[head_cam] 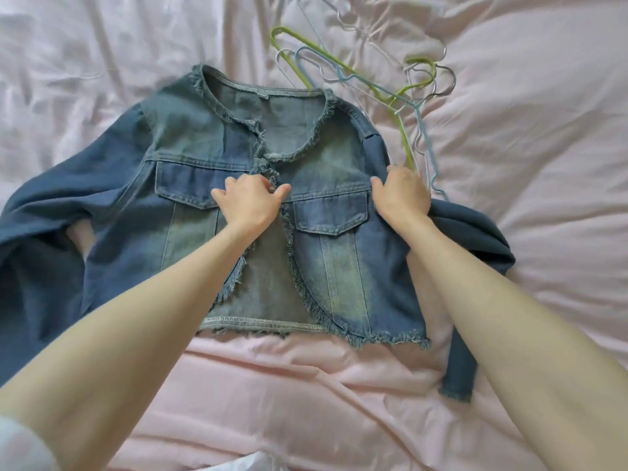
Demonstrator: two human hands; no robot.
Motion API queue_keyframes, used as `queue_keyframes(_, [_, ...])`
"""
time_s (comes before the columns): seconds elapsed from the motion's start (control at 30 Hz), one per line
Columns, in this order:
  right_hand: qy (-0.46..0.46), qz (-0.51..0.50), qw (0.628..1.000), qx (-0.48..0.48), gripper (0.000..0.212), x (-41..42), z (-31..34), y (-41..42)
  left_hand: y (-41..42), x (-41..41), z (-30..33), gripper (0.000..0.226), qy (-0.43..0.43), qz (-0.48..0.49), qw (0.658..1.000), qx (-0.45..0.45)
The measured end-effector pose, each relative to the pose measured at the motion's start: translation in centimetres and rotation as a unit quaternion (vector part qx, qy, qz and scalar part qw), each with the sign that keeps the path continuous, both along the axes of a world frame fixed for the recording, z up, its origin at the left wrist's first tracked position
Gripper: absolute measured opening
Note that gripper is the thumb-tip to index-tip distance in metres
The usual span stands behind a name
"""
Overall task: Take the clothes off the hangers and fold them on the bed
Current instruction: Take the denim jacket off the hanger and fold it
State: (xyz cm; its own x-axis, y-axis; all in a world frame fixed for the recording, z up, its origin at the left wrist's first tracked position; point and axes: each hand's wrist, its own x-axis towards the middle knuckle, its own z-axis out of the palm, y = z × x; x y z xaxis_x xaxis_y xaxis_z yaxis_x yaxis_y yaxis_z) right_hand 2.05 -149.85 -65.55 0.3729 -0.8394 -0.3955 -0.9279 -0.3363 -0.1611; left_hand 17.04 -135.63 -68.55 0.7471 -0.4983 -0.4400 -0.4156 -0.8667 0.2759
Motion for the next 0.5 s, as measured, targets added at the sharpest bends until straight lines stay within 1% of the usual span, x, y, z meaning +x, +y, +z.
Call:
queue_keyframes(0.07, [-0.074,-0.07,0.995,0.024,0.037,0.1,-0.2,-0.8,-0.6,0.2,-0.4,0.034,0.009,0.024,0.999,-0.019])
queue_keyframes(0.13, [-0.131,-0.122,0.984,-0.004,0.037,-0.3,0.0,-1.7,-1.5,0.6,-0.4,0.032,0.014,0.043,0.995,-0.084])
queue_keyframes(0.2, [-0.158,-0.125,0.978,-0.049,0.033,-0.6,0.2,-2.6,-2.1,1.4,0.0,0.03,0.03,0.082,0.984,-0.157])
queue_keyframes(0.23, [-0.157,-0.116,0.979,-0.063,0.031,-0.7,0.4,-3.0,-2.5,1.9,0.2,0.029,0.039,0.098,0.979,-0.174])
queue_keyframes(0.33, [-0.141,-0.096,0.984,-0.051,0.031,-0.7,-0.1,-4.2,-3.4,3.1,-0.3,0.032,0.051,0.093,0.983,-0.153])
queue_keyframes(0.43, [-0.164,-0.109,0.98,0.005,0.036,-1.3,-1.2,-4.1,-3.1,2.4,-1.1,0.042,0.037,0.065,0.992,-0.101])
queue_keyframes(0.5, [-0.149,-0.062,0.987,0.005,0.05,-2.6,-1.9,-3.1,-2.2,1.0,-1.5,0.05,0.01,0.039,0.997,-0.064])
